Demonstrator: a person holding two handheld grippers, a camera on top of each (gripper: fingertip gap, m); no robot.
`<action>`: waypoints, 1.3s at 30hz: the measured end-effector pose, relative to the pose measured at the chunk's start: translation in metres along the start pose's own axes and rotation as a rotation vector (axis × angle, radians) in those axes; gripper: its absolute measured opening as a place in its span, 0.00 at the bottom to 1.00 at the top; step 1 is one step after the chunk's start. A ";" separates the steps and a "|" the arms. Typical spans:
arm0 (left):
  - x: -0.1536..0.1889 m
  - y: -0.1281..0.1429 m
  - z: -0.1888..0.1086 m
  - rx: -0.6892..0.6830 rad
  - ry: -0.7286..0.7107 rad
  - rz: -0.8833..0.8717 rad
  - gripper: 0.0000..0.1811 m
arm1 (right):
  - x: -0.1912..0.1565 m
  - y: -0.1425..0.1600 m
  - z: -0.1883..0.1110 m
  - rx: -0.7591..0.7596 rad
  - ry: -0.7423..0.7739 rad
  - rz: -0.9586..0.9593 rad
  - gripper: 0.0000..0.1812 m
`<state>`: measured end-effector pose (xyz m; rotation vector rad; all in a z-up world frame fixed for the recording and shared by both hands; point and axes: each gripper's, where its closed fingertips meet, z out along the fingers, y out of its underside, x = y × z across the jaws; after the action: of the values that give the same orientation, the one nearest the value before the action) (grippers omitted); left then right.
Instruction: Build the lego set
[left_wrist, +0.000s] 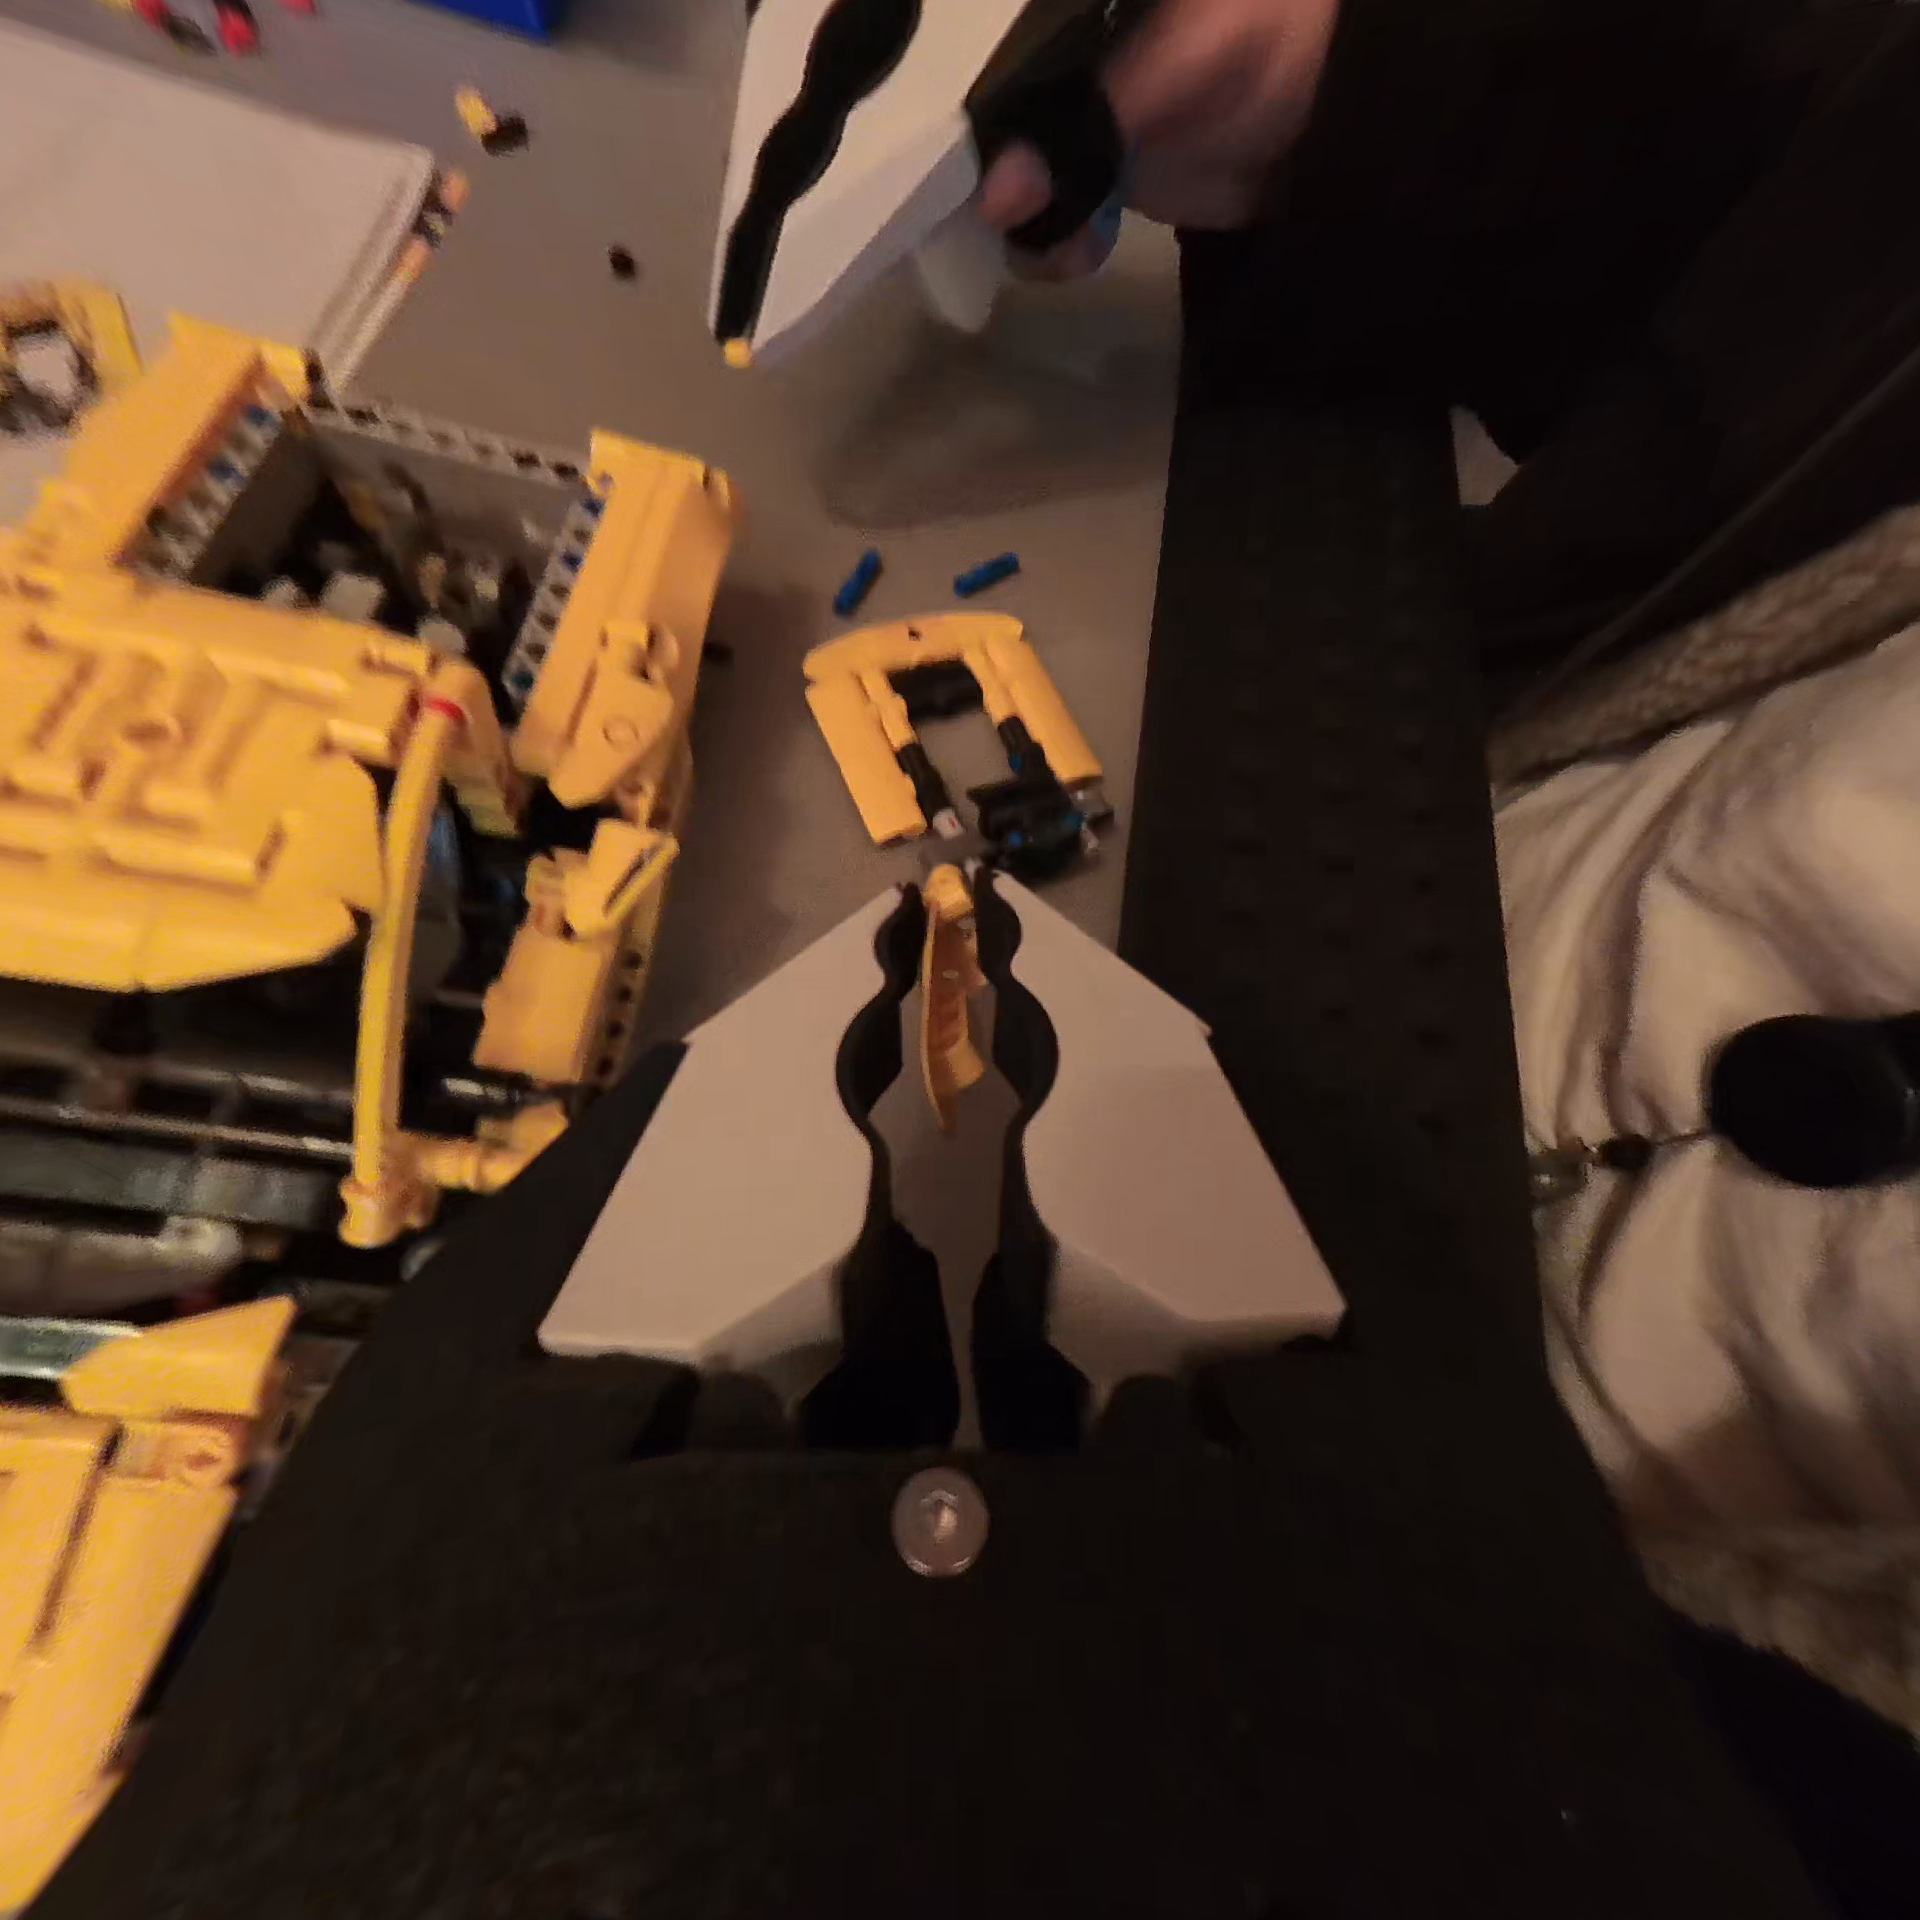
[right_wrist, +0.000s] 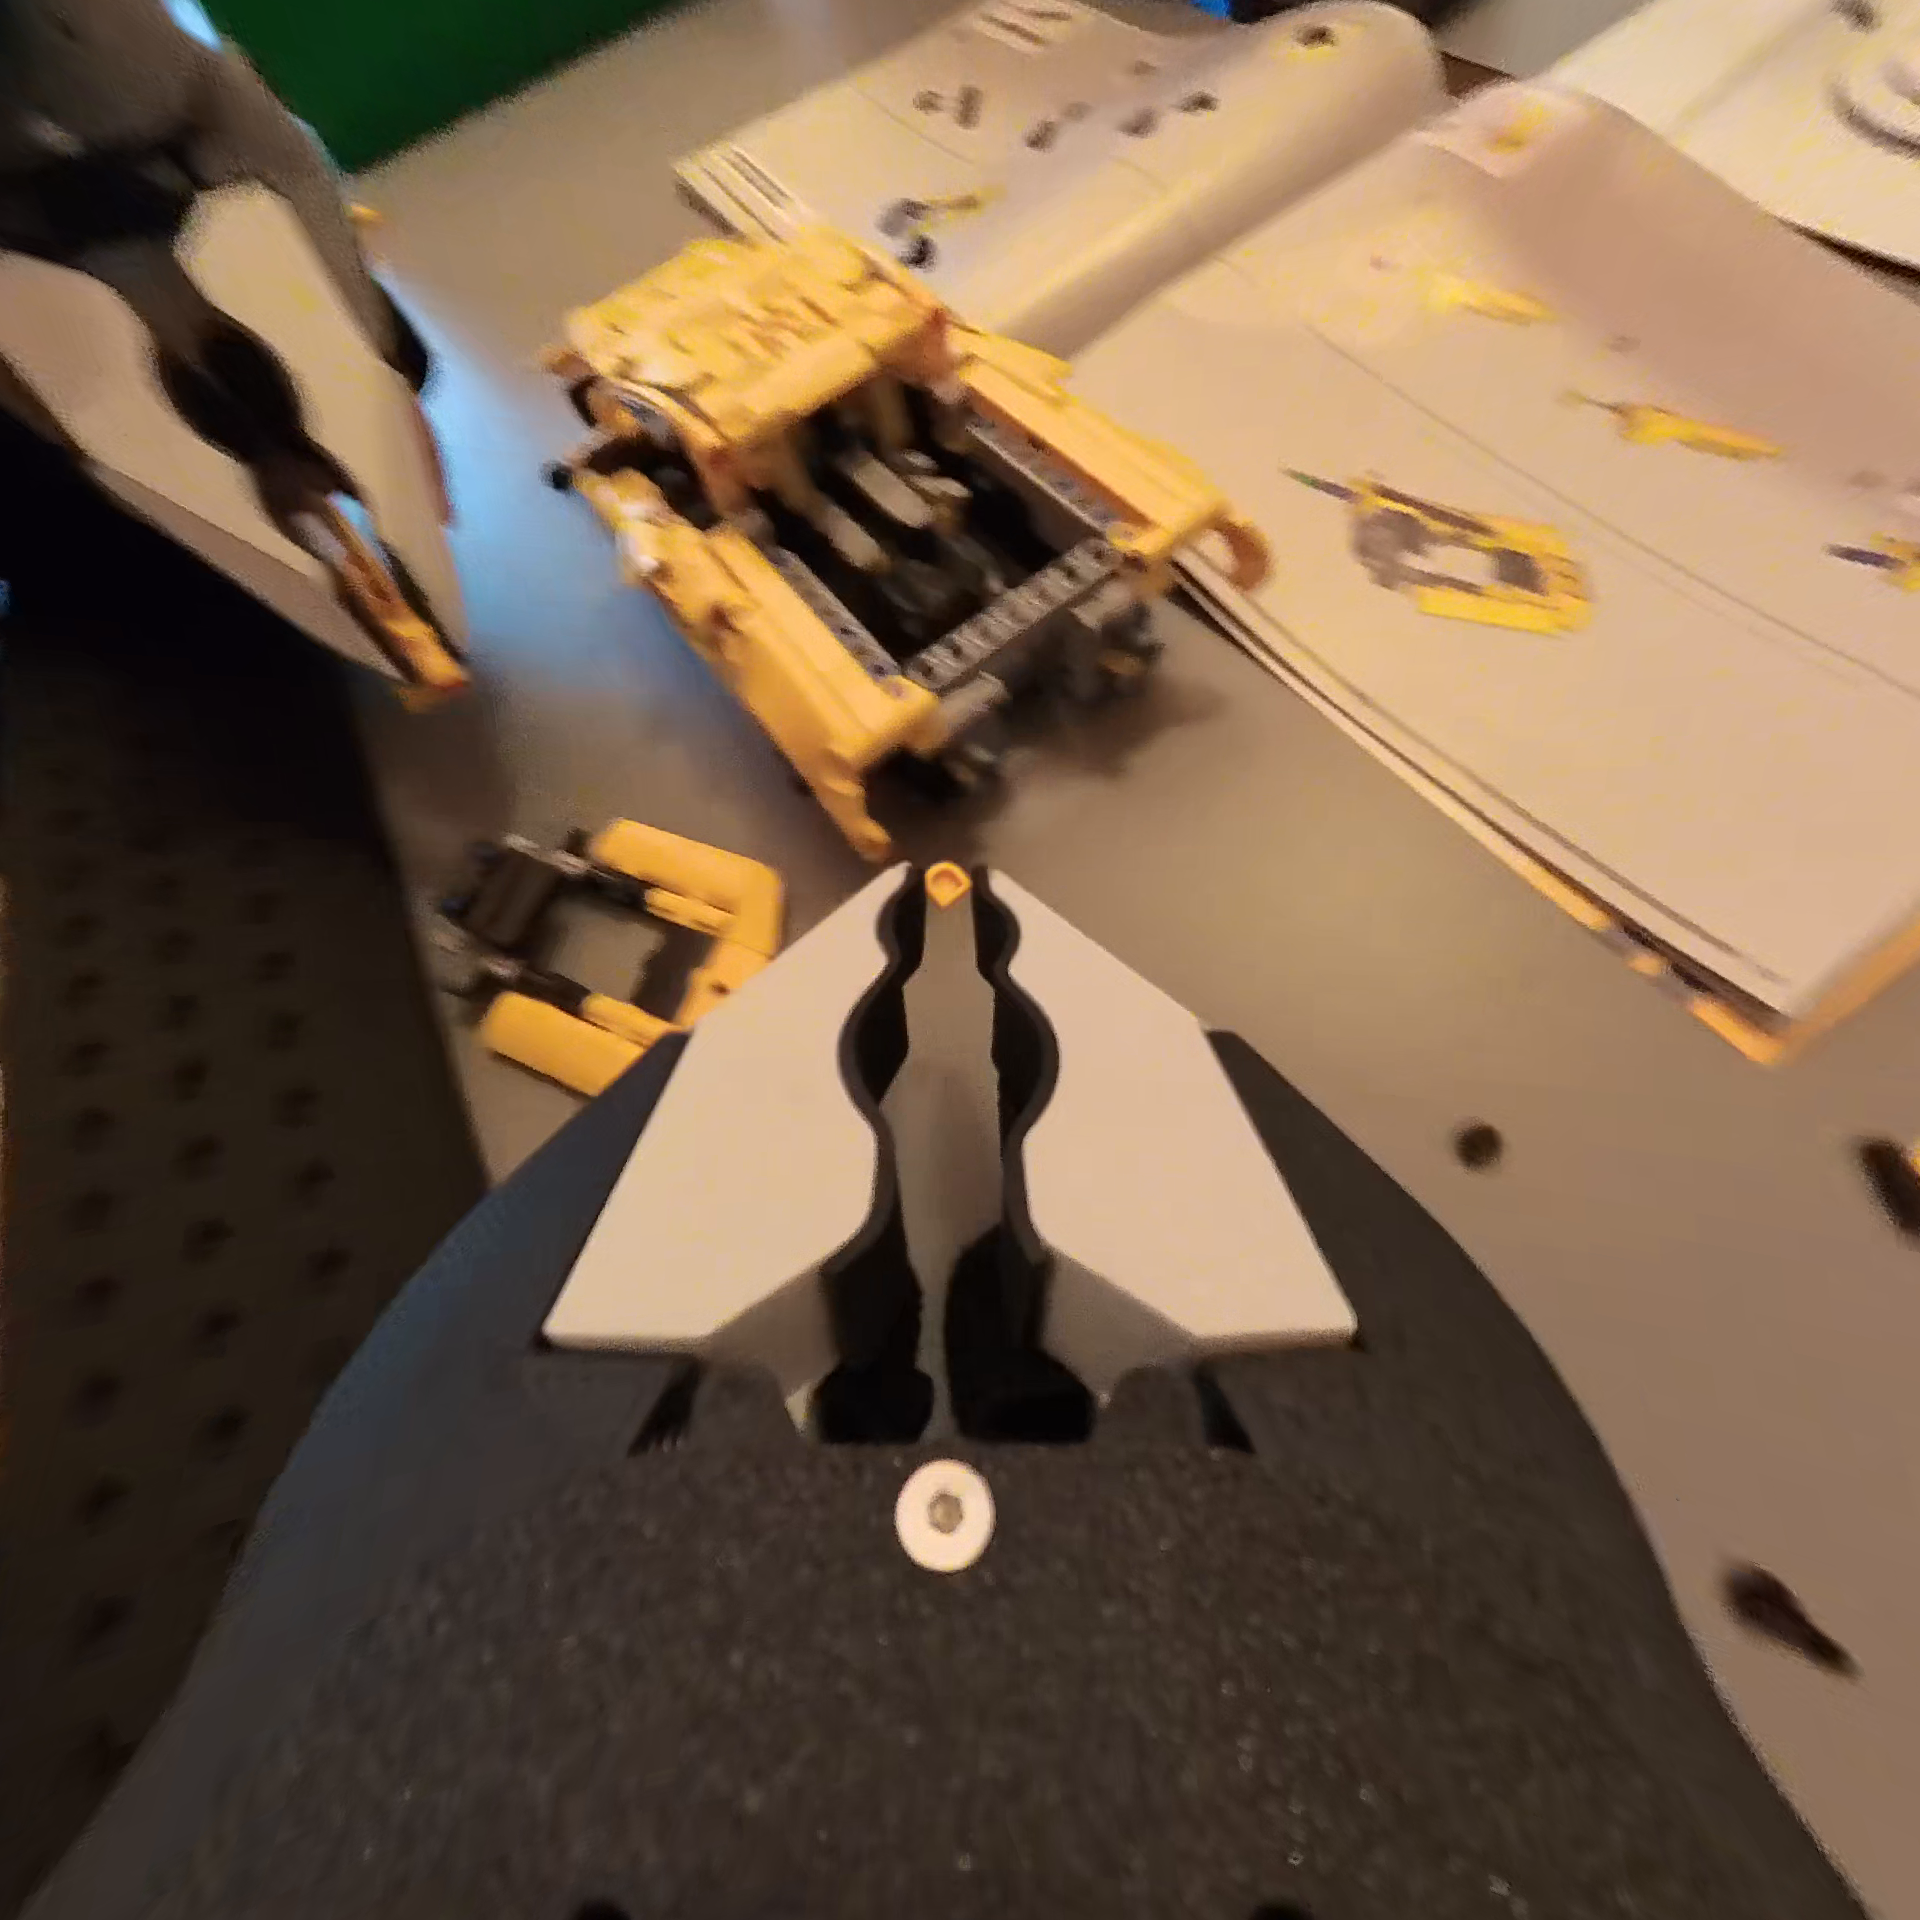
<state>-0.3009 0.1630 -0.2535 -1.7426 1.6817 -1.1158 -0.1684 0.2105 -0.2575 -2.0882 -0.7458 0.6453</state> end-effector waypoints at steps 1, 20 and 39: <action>0.000 0.007 0.001 -0.021 0.010 -0.031 0.05 | -0.011 -0.005 0.004 0.013 -0.035 0.002 0.05; 0.007 -0.074 -0.043 0.472 0.062 -0.250 0.06 | -0.119 -0.096 0.011 0.492 -0.467 0.205 0.04; 0.031 -0.110 -0.072 0.862 0.808 -0.786 0.06 | -0.151 -0.127 -0.008 0.684 -0.571 0.076 0.04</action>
<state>-0.2965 0.1623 -0.1186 -1.3933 0.4918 -2.6456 -0.3040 0.1648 -0.1216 -1.3089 -0.6227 1.3543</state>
